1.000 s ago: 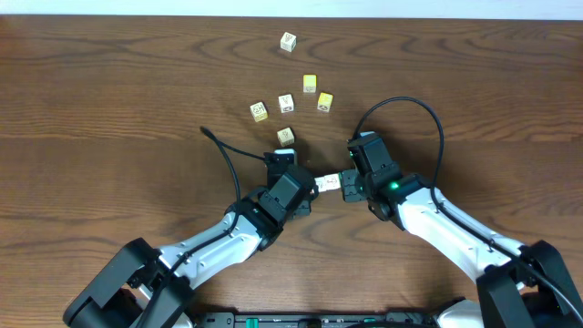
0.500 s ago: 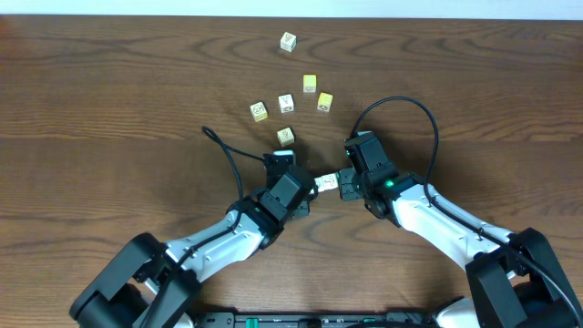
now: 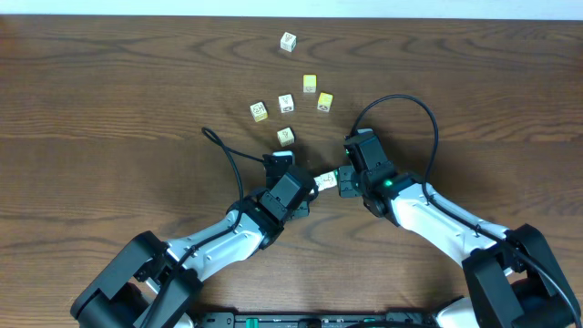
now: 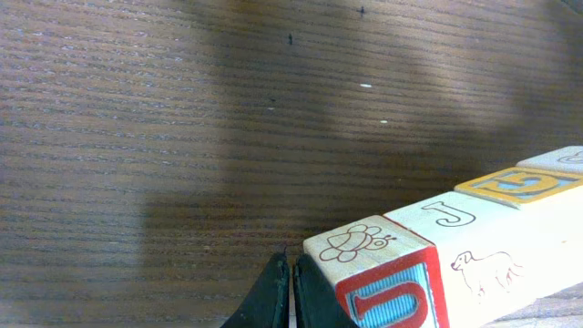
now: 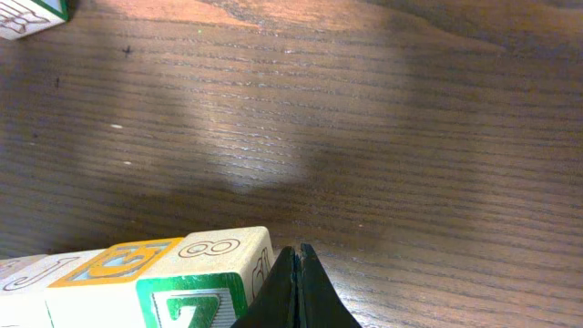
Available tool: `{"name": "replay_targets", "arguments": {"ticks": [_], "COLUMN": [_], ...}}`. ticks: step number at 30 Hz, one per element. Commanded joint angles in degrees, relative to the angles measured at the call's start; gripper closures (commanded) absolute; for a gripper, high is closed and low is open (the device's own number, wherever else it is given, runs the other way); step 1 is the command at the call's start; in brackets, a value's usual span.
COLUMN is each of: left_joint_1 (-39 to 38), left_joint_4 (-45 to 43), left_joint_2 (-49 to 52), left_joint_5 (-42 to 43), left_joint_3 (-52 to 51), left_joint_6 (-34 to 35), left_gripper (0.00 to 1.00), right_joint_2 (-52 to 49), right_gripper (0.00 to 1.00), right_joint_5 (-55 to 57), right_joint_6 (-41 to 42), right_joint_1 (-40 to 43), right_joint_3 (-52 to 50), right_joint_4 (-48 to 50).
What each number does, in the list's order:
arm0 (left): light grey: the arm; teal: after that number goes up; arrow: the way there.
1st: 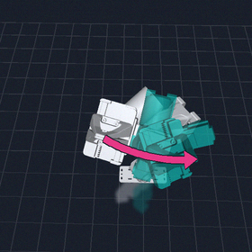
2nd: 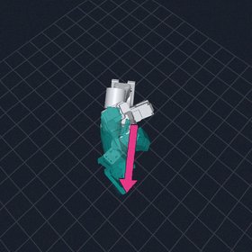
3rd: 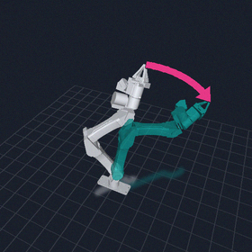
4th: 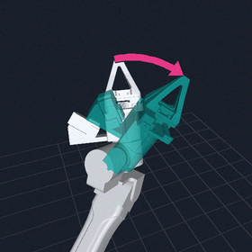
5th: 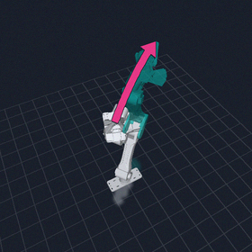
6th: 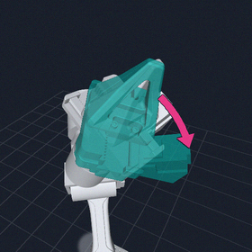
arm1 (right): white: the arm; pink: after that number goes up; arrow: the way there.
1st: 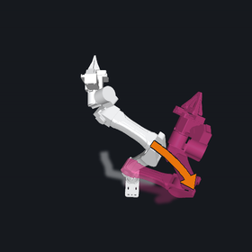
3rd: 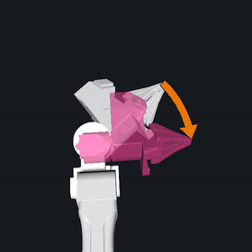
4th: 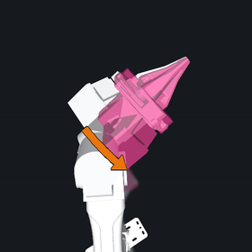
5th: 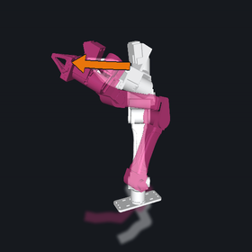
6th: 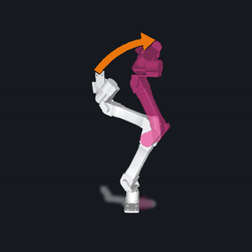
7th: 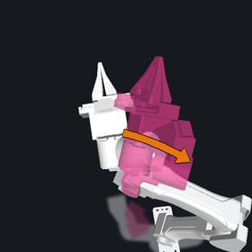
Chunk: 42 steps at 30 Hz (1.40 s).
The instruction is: Lift 4 blocks
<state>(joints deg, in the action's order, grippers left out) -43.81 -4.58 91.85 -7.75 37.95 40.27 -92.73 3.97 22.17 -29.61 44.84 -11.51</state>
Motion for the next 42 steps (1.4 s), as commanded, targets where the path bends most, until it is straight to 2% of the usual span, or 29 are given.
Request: {"name": "replay_targets", "arguments": {"ticks": [1, 42], "left_joint_1": [-3.5, -1.7], "left_joint_4": [-5.4, -6.9], "left_joint_2": [-1.2, 1.4], "left_joint_5": [14.6, 14.0], "left_joint_3": [4.3, 4.3], "left_joint_6": [-0.5, -0.6], "left_gripper": [0.93, 0.93], "right_joint_2": [-1.2, -2.1], "right_gripper": [0.99, 0.99], "right_joint_5": [-19.9, -19.6], "right_joint_6": [2.6, 4.5], "right_joint_1": [-4.0, -7.5], "right_joint_3": [2.0, 1.2], "right_joint_4": [2.2, -0.3]}}
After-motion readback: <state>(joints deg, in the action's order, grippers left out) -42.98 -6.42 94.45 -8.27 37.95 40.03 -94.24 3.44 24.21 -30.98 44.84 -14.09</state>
